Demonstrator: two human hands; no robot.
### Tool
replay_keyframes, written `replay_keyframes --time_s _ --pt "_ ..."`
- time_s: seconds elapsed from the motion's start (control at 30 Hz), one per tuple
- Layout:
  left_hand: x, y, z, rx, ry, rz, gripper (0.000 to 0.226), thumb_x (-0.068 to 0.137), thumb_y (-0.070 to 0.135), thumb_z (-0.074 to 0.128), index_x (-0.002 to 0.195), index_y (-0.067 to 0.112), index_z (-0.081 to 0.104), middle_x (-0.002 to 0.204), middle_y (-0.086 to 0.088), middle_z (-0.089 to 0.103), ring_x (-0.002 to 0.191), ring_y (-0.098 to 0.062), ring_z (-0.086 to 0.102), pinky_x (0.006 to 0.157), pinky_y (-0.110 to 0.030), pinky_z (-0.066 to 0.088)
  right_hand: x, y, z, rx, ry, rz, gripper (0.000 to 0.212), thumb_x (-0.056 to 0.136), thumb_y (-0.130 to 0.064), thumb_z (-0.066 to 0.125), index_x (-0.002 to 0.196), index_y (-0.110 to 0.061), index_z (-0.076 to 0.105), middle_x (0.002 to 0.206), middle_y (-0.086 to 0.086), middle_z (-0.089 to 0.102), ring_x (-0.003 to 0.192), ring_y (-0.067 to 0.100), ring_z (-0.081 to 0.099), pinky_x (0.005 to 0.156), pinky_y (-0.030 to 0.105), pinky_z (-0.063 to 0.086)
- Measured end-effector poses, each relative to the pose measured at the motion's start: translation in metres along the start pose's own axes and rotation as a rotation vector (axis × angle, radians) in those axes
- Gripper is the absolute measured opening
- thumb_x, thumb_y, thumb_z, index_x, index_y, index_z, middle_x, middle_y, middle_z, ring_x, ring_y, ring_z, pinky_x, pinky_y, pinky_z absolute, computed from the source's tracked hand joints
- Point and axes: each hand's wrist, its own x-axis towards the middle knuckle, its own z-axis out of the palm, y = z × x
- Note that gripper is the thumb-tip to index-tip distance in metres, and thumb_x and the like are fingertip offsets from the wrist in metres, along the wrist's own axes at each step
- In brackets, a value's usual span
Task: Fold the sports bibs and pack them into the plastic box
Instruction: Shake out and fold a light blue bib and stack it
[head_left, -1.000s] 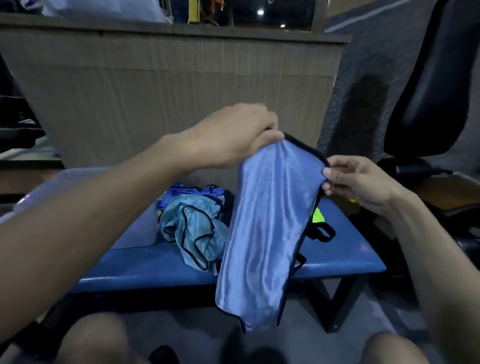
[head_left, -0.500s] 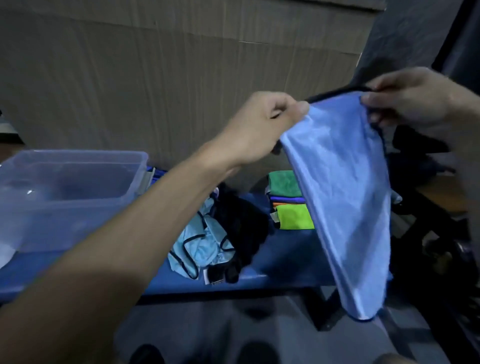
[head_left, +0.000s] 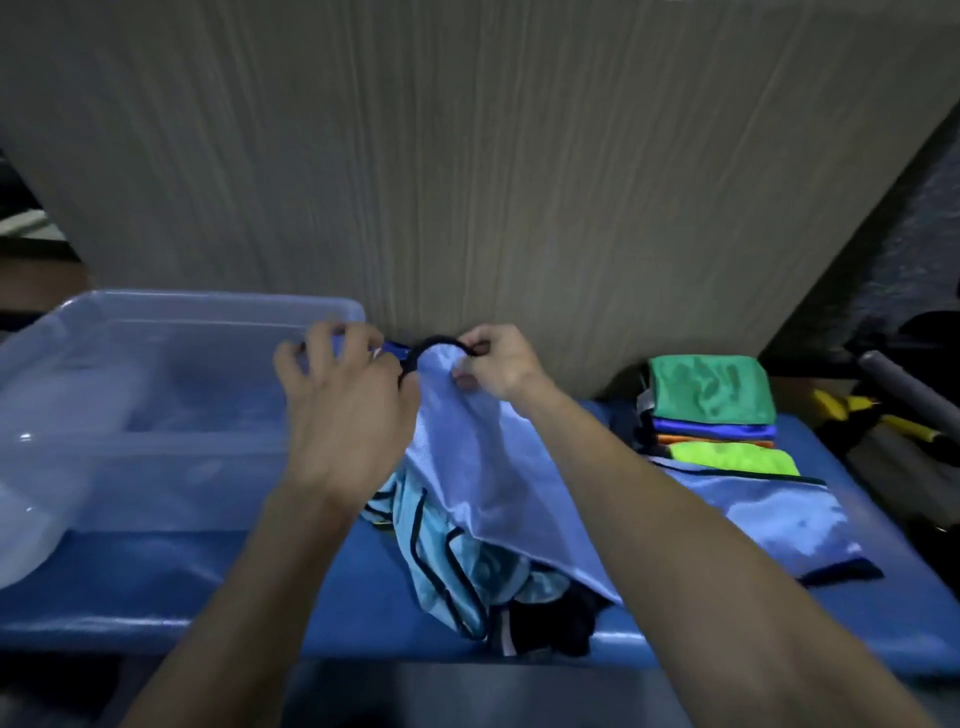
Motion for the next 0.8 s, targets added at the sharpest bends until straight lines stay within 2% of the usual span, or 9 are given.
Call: replay_keyframes --time_s 0.03,0.17,0.23,0.3,0.43,0.57,0.67,0.73,0.8 --pt "0.001 0.001 -0.002 -0.015 0.05 -0.005 0.031 0.092 0.031 0.052 0.085 0.011 0.075 0.122 -0.008 0.061 0.121 -0.034 0.036 0.099 -0.055 0.024 0.002 0.004 0.007 0.032 0.0 -0.018 0.034 0.078 0.018 0.07 0.09 -0.014 0.068 0.087 0.007 0.065 0.081 0.027 0.065 0.08 0.048 0.061" --pt "0.0 0.033 -0.011 -0.234 0.167 0.075 0.02 0.085 0.012 0.068 0.105 0.014 0.069 0.117 -0.006 0.061 0.116 -0.033 0.047 0.096 -0.051 0.036 -0.017 0.001 0.008 0.088 -0.094 -0.158 0.058 0.082 0.008 0.071 0.137 -0.001 0.055 0.127 0.015 0.063 0.109 0.019 0.057 0.088 0.025 0.05" --pt "-0.006 0.059 -0.005 -0.355 0.076 0.18 0.025 0.081 0.002 0.069 0.103 0.013 0.067 0.106 -0.004 0.063 0.097 -0.028 0.06 0.076 -0.041 0.05 -0.035 0.0 -0.009 0.112 -0.089 -0.223 0.057 0.08 0.006 0.069 0.136 -0.002 0.056 0.128 0.016 0.063 0.11 0.017 0.06 0.094 0.026 0.048" --pt "-0.014 0.078 0.012 -0.347 -0.03 0.25 0.029 0.079 0.001 0.067 0.105 0.014 0.064 0.104 -0.002 0.064 0.087 -0.022 0.066 0.062 -0.033 0.049 -0.055 0.006 -0.037 0.136 -0.061 -0.268 0.05 0.08 0.007 0.068 0.126 -0.008 0.06 0.114 0.011 0.066 0.095 0.007 0.066 0.089 0.021 0.052" --pt "-0.03 0.094 0.047 -0.332 -0.169 0.383 0.032 0.091 0.024 0.047 0.116 0.013 0.064 0.117 -0.005 0.064 0.104 -0.03 0.065 0.081 -0.046 0.058 -0.11 0.04 -0.117 0.092 0.089 -0.248 0.023 0.097 0.014 0.053 0.105 -0.005 0.064 0.082 -0.002 0.07 0.068 0.005 0.07 0.069 0.022 0.059" --pt "-0.048 0.126 0.054 -0.482 -0.264 0.495 0.035 0.094 0.036 0.042 0.11 0.019 0.067 0.117 0.002 0.063 0.107 -0.026 0.062 0.085 -0.045 0.057 -0.167 0.093 -0.205 0.055 0.407 -0.105 0.015 0.097 0.002 0.063 0.089 -0.009 0.07 0.079 0.001 0.07 0.057 0.009 0.066 0.056 0.025 0.054" --pt "-0.061 0.158 0.055 -0.617 -0.332 0.586 0.028 0.095 0.036 0.046 0.11 0.024 0.066 0.121 0.011 0.059 0.119 -0.019 0.053 0.096 -0.043 0.052 -0.194 0.144 -0.251 -0.101 0.689 0.026 0.017 0.092 -0.002 0.068 0.085 -0.017 0.07 0.083 0.002 0.071 0.069 0.014 0.066 0.074 0.036 0.053" --pt "-0.068 0.178 0.058 -0.699 -0.374 0.62 0.025 0.096 0.036 0.049 0.11 0.026 0.067 0.119 0.014 0.059 0.12 -0.016 0.052 0.097 -0.041 0.05 -0.212 0.174 -0.266 -0.217 0.794 0.13 0.008 0.091 -0.01 0.07 0.097 -0.015 0.071 0.1 0.007 0.068 0.091 0.024 0.065 0.087 0.041 0.051" --pt "-0.074 0.196 0.06 -0.732 -0.422 0.645 0.025 0.097 0.037 0.05 0.111 0.027 0.068 0.119 0.015 0.058 0.12 -0.012 0.05 0.098 -0.039 0.049 -0.223 0.197 -0.279 -0.289 0.838 0.209 0.023 0.09 -0.018 0.072 0.112 -0.009 0.07 0.114 0.013 0.064 0.107 0.031 0.061 0.095 0.044 0.048"
